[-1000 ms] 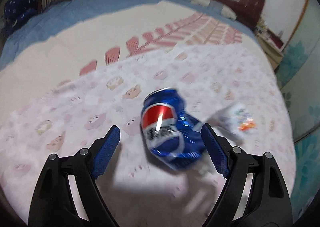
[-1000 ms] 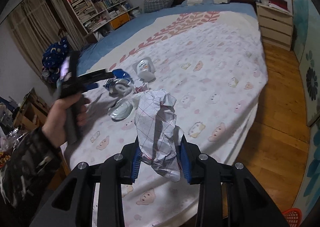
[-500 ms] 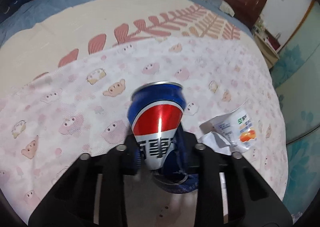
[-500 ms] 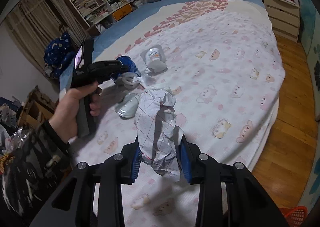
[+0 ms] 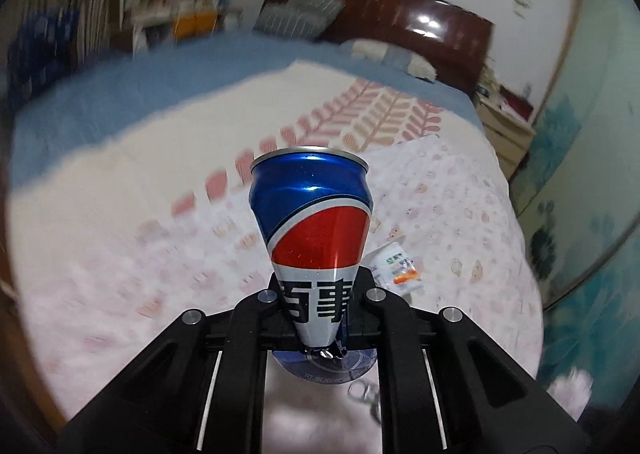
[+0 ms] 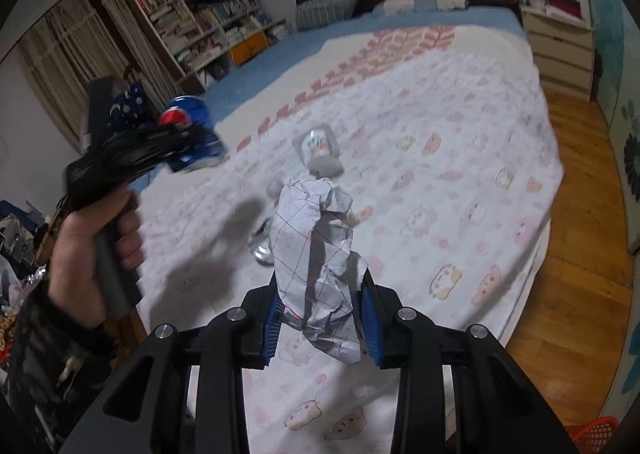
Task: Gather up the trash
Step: 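Carry the paper and Pepsi can to the red basket and open both grippers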
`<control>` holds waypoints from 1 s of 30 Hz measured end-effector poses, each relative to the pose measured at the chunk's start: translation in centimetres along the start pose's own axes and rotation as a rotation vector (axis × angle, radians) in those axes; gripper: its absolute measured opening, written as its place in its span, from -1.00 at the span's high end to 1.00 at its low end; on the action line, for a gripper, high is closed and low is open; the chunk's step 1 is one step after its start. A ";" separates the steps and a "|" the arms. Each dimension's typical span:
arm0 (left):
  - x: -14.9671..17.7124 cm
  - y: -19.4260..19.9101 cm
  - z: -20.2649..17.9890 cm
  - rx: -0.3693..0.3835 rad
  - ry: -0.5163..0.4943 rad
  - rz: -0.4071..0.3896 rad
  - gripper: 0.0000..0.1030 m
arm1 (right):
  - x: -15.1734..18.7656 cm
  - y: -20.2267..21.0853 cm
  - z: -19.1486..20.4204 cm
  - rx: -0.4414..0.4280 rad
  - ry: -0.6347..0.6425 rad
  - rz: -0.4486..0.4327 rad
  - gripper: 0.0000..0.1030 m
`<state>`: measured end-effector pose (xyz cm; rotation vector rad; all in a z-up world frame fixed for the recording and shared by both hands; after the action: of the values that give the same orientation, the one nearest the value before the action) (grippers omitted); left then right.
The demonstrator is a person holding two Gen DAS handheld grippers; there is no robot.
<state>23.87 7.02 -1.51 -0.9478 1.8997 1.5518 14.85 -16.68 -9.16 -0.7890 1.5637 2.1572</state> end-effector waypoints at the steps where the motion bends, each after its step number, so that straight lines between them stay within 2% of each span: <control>1: -0.3 1.6 -1.0 -0.003 -0.023 -0.026 0.78 | -0.2 0.5 -0.1 0.005 -0.008 -0.022 0.32; 5: -0.2 7.7 -5.9 0.011 -0.100 -0.106 0.78 | -0.9 4.4 -0.7 -0.002 -0.047 -0.130 0.32; 7: 0.1 10.8 -9.1 0.055 -0.151 -0.139 0.78 | -0.9 7.6 -1.9 -0.023 -0.080 -0.166 0.32; 9: 0.4 13.5 -12.1 0.095 -0.186 -0.157 0.78 | -0.2 12.4 -4.7 -0.021 -0.133 -0.229 0.32; 13: 2.0 17.2 -19.4 0.196 -0.251 -0.163 0.78 | 2.7 20.6 -11.9 0.087 -0.185 -0.289 0.32; 17: 5.0 19.2 -27.9 0.346 -0.335 -0.126 0.78 | 7.2 27.2 -20.2 0.271 -0.213 -0.307 0.32; 18: 6.6 19.3 -31.2 0.410 -0.354 -0.100 0.78 | 8.6 28.5 -22.3 0.319 -0.227 -0.303 0.32; 21: 11.0 18.5 -38.4 0.532 -0.399 -0.014 0.78 | 13.7 30.9 -28.7 0.422 -0.322 -0.264 0.32; 24: 17.7 16.2 -46.1 0.659 -0.438 0.137 0.78 | 19.4 32.0 -34.1 0.500 -0.423 -0.223 0.32; 26: 24.1 13.6 -51.3 0.718 -0.465 0.295 0.78 | 23.4 32.0 -37.3 0.543 -0.488 -0.174 0.32; 27: 26.2 12.8 -53.0 0.739 -0.474 0.342 0.78 | 25.2 31.8 -38.6 0.556 -0.511 -0.152 0.32; 29: 32.7 10.0 -56.0 0.752 -0.517 0.479 0.78 | 28.8 30.9 -41.2 0.576 -0.576 -0.096 0.32; 30: 35.1 8.9 -56.8 0.749 -0.531 0.518 0.78 | 30.0 30.5 -42.1 0.580 -0.599 -0.078 0.32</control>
<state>-2.60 -54.41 -9.90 0.2716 2.1206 1.0076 -16.82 -67.34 -14.93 -0.0080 1.6386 1.5350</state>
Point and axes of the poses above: each gripper's, at about its wrist camera, not at the fingertips, and y roughly against the way its jaws point, z to its left, x to its underside, the point moved 6 cm from there along -y, roughly the way its jaws point, and after that the axes turned 8 degrees about x, right-handed, at the moved point
